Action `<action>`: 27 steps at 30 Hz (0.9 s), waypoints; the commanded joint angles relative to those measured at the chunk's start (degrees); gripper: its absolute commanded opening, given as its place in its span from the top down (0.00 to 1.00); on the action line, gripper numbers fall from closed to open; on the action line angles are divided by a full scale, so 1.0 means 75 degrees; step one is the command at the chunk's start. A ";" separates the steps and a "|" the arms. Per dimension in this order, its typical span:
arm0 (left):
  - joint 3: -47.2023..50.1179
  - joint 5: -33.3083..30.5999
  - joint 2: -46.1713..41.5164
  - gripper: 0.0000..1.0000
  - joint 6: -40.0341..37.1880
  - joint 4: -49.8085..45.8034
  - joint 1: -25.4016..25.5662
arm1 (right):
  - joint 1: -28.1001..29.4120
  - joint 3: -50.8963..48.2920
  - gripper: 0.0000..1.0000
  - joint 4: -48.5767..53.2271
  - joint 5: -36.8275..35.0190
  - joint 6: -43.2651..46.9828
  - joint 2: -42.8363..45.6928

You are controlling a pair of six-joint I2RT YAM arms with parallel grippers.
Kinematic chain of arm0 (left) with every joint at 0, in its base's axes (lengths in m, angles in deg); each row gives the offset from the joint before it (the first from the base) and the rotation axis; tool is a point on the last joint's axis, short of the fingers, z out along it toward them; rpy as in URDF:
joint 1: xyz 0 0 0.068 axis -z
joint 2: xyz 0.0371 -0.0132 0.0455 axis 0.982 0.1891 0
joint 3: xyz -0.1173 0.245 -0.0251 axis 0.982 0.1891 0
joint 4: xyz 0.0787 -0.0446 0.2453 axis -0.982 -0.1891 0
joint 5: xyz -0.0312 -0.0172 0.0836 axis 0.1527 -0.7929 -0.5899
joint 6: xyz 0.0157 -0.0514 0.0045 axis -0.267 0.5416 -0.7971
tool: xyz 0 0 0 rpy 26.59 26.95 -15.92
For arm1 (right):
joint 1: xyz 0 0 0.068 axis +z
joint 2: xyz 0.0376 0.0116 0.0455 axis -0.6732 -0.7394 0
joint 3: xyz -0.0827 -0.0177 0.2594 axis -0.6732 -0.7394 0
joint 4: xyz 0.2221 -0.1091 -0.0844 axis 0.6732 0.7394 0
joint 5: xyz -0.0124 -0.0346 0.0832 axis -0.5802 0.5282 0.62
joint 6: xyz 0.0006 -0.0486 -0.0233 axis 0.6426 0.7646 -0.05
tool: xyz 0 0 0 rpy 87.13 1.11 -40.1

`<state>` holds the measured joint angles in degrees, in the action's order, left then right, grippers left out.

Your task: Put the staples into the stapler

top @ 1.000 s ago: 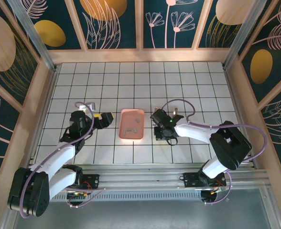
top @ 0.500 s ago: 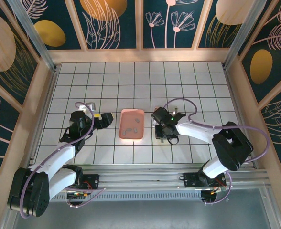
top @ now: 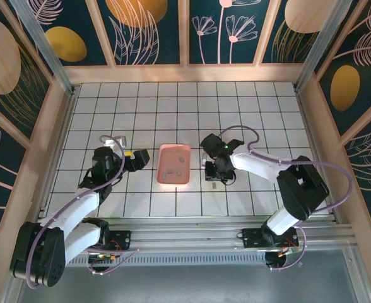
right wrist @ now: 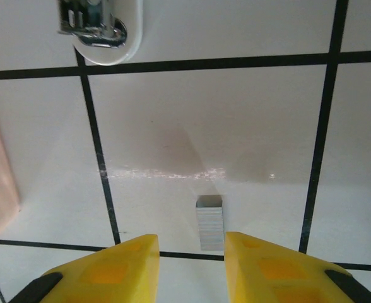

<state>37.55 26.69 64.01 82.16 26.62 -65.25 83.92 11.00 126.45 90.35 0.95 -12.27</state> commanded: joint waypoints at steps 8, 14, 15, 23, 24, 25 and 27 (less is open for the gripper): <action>-0.0147 -0.0029 0.0040 0.08 -0.0175 -0.0085 -0.0039 | 0.0018 0.0337 0.68 0.0315 -0.0040 0.0324 -0.0556; -0.0163 -0.0036 0.0011 0.08 -0.0189 -0.0101 -0.0038 | -0.0016 0.0356 0.70 0.0309 -0.0088 0.0412 -0.0792; -0.0162 -0.0030 0.0010 0.08 -0.0186 -0.0107 -0.0040 | -0.0027 0.0361 0.70 0.0315 -0.0101 0.0424 -0.0831; -0.0153 -0.0036 -0.0010 0.08 -0.0192 -0.0111 -0.0042 | -0.0064 0.0308 0.73 0.0232 -0.0066 0.0506 -0.0944; -0.0153 -0.0037 -0.0001 0.08 -0.0195 -0.0104 -0.0041 | -0.0080 0.0293 0.73 0.0195 -0.0055 0.0519 -0.0953; -0.0153 -0.0036 0.0000 0.08 -0.0198 -0.0114 -0.0040 | -0.0086 0.0263 0.73 0.0171 -0.0044 0.0518 -0.0964; -0.0150 -0.0035 0.0011 0.08 -0.0198 -0.0121 -0.0036 | -0.0120 0.0203 0.74 0.0068 -0.0008 0.0541 -0.0961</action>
<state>37.55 26.69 64.01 82.14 26.21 -65.25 83.64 12.29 127.02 90.40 4.01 -18.43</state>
